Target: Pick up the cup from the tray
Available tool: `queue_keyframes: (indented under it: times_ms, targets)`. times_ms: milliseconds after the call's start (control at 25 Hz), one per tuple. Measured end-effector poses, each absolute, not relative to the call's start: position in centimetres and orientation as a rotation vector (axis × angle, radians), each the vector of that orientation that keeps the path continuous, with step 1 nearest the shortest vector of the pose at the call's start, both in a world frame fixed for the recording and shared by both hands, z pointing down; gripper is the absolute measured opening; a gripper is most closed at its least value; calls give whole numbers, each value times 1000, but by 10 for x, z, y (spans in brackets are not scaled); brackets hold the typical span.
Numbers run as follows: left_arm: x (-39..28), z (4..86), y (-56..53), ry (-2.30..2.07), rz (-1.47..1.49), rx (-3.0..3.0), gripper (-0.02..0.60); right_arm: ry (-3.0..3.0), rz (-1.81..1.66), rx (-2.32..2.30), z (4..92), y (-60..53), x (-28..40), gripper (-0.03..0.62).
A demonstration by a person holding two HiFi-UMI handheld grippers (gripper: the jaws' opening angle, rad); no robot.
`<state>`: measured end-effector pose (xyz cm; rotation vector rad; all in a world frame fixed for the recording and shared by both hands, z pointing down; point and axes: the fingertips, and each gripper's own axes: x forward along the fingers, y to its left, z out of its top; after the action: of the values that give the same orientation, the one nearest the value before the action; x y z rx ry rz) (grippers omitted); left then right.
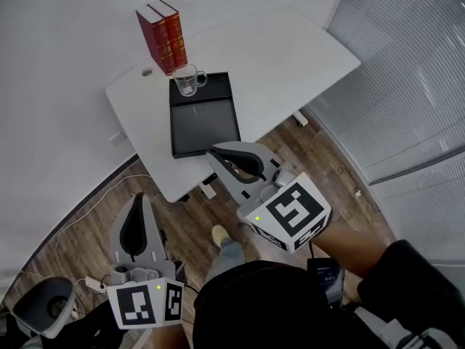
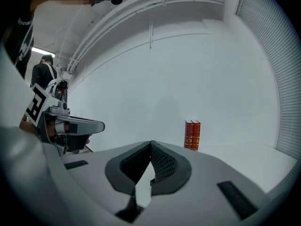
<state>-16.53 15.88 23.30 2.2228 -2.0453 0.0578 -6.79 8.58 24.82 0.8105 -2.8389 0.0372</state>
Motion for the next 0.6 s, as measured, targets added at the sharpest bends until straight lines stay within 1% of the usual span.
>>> queue_keyframes:
  times_ms: [360, 600]
  targets:
    - [-209, 243, 123, -1996, 31, 2237, -2, -2803, 40, 848, 254, 54, -109, 14]
    - [-220, 251, 113, -1958, -1, 2269, -2, -2771, -6, 885, 253, 51, -115, 14]
